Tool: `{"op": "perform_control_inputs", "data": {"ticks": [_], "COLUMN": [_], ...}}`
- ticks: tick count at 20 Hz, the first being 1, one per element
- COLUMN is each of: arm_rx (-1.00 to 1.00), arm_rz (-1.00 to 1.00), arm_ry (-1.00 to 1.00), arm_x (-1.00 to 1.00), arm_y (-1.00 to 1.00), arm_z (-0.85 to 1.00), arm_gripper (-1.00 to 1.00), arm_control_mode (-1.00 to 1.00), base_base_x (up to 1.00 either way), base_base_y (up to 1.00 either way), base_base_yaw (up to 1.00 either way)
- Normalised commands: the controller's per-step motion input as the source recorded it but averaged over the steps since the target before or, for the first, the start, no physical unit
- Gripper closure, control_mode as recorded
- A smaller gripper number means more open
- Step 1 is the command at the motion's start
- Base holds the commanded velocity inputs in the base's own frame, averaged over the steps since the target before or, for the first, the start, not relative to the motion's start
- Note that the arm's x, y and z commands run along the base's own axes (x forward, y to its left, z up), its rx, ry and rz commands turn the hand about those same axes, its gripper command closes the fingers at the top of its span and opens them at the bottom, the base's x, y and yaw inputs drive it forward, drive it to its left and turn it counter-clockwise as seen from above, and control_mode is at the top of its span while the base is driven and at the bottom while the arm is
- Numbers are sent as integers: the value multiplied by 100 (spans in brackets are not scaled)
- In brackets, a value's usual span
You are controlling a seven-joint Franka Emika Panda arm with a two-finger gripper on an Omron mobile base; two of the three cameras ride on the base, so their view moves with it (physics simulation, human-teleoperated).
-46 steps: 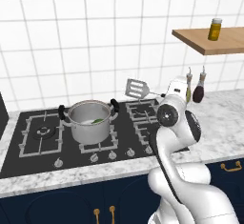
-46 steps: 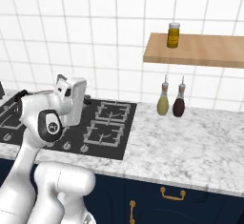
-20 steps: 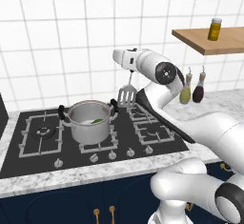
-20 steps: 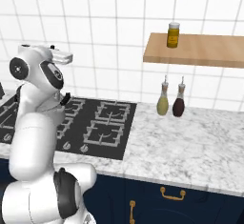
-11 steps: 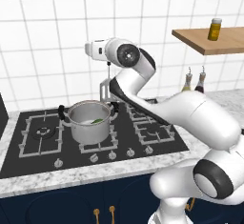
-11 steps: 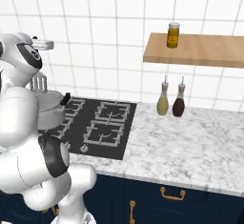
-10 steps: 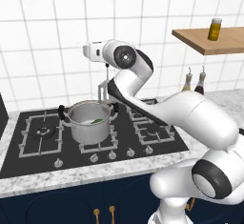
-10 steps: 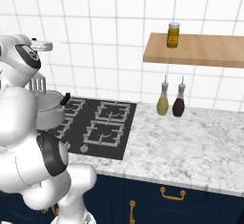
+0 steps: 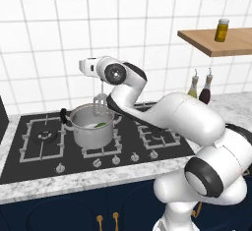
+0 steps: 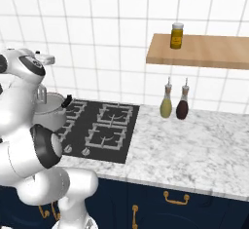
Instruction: Put the avocado and sweet potato in the pot. Retrieve the spatula and lightly stir the vegetables in the pot.
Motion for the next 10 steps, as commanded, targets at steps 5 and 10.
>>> {"op": "perform_control_inputs", "data": {"ticks": [5, 10], "arm_rx": [2, 0], "arm_rz": [-1, 0], "arm_ry": [13, 17], "arm_x": [21, 24], "arm_y": [26, 18], "arm_z": [-46, -3], "arm_gripper": [100, 100], "arm_control_mode": [-100, -100], "base_base_x": [0, 0], "base_base_y": [0, 0], "base_base_yaw": [0, 0]}}
